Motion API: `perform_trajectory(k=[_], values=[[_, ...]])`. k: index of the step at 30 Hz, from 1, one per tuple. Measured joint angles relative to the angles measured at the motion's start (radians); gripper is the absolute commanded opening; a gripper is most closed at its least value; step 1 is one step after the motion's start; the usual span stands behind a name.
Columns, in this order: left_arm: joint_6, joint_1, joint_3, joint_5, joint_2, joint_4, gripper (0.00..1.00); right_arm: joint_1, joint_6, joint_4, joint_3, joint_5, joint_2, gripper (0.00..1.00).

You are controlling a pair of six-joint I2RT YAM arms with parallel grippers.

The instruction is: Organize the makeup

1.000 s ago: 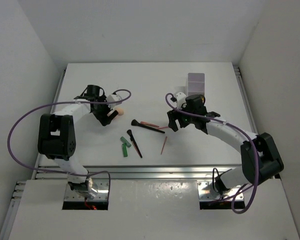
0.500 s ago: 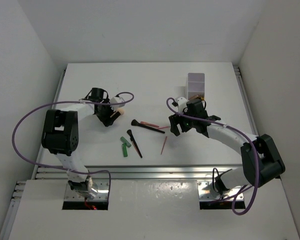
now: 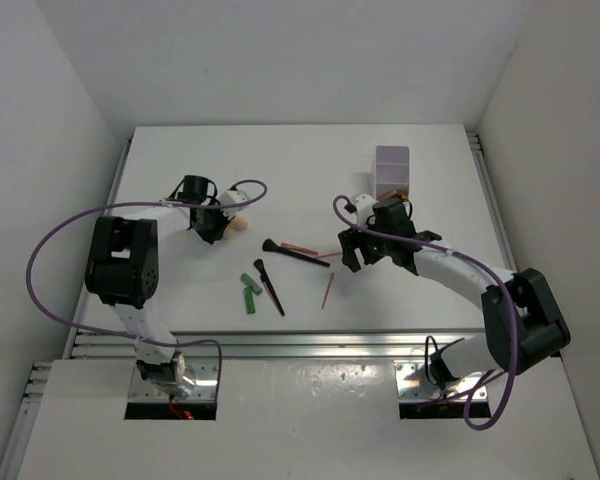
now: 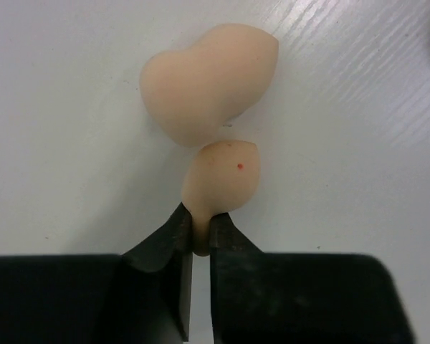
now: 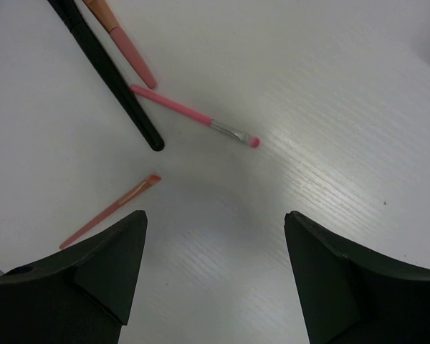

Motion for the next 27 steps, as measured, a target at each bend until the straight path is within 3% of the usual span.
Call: perform_trajectory(k=[2, 11, 16, 22, 27], values=[[0.0, 0.0, 0.0, 0.004, 0.0, -0.005, 0.0, 0.0, 0.0, -0.003, 0.0, 0.005, 0.0, 0.78], [0.08, 0.017, -0.015, 0.017, -0.084, -0.145, 0.0, -0.026, 0.011, 0.006, 0.0, 0.011, 0.0, 0.78], [0.126, 0.017, 0.085, 0.044, -0.118, -0.293, 0.0, -0.105, 0.074, 0.04, -0.006, 0.01, -0.007, 0.75], [0.091, -0.103, 0.39, 0.052, -0.109, -0.351, 0.0, -0.295, 0.227, 0.049, -0.061, 0.106, -0.092, 0.74], [-0.018, -0.307, 0.867, 0.051, 0.11, -0.313, 0.0, -0.41, 0.305, 0.004, -0.097, 0.17, -0.161, 0.75]])
